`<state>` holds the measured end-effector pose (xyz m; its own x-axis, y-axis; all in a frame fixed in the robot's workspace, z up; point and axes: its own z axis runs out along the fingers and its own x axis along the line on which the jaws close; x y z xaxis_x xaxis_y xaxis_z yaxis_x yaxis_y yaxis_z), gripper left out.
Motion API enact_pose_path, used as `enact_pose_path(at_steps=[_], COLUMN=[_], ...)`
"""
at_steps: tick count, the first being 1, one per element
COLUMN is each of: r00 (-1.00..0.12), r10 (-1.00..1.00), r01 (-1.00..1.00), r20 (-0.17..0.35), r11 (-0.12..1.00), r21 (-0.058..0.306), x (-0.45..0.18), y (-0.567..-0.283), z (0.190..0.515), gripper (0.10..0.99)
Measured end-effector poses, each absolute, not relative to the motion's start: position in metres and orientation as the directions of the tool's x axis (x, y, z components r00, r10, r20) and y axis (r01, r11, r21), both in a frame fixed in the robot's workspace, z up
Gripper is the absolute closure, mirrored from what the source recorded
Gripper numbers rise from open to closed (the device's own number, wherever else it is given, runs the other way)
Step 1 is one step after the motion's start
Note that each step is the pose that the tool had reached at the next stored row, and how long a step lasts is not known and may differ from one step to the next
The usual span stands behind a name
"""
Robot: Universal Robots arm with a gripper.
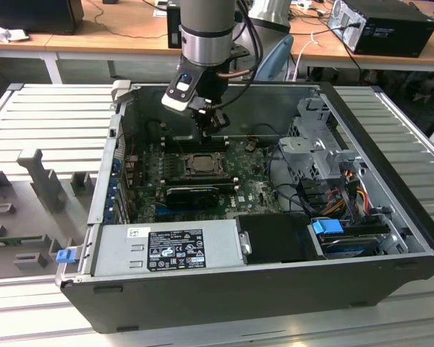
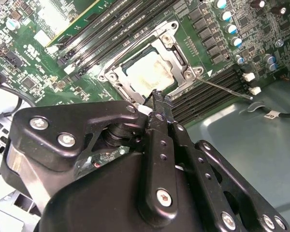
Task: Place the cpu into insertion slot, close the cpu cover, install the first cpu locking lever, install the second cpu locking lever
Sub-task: 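Install the first cpu locking lever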
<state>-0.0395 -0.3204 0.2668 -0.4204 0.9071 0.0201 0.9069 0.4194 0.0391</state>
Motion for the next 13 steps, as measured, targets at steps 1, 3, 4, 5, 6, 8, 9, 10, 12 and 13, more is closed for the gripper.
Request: enact_pose_path(at_steps=[1,3,4,5,6,8,9,10,12,13], r00=[-0.425,-0.437,-0.442,-0.446,-0.454,-0.472,-0.479,-0.484,-0.501,-0.505], r10=[0.905,0.899,0.897,0.895,0.891,0.881,0.878,0.875,0.865,0.863], r01=[0.905,0.899,0.897,0.894,0.89,0.881,0.877,0.875,0.865,0.863], r20=[0.02,0.02,0.02,0.02,0.02,0.02,0.02,0.02,0.02,0.02], r11=[0.424,0.436,0.441,0.445,0.453,0.471,0.478,0.483,0.5,0.504], r21=[0.039,0.039,0.039,0.039,0.039,0.039,0.039,0.039,0.039,0.039], x=[-0.0395,-0.0395,-0.0395,-0.0395,-0.0395,-0.0395,-0.0395,-0.0395,-0.0395,-0.0395], y=[-0.3203,-0.3203,-0.3204,-0.3204,-0.3203,-0.3204,-0.3204,-0.3203,-0.3203,-0.3204], z=[0.2668,0.2667,0.2668,0.2668,0.2668,0.2668,0.2668,0.2668,0.2667,0.2668], gripper=[0.98,0.98,0.98,0.98,0.98,0.98,0.98,0.98,0.98,0.98])
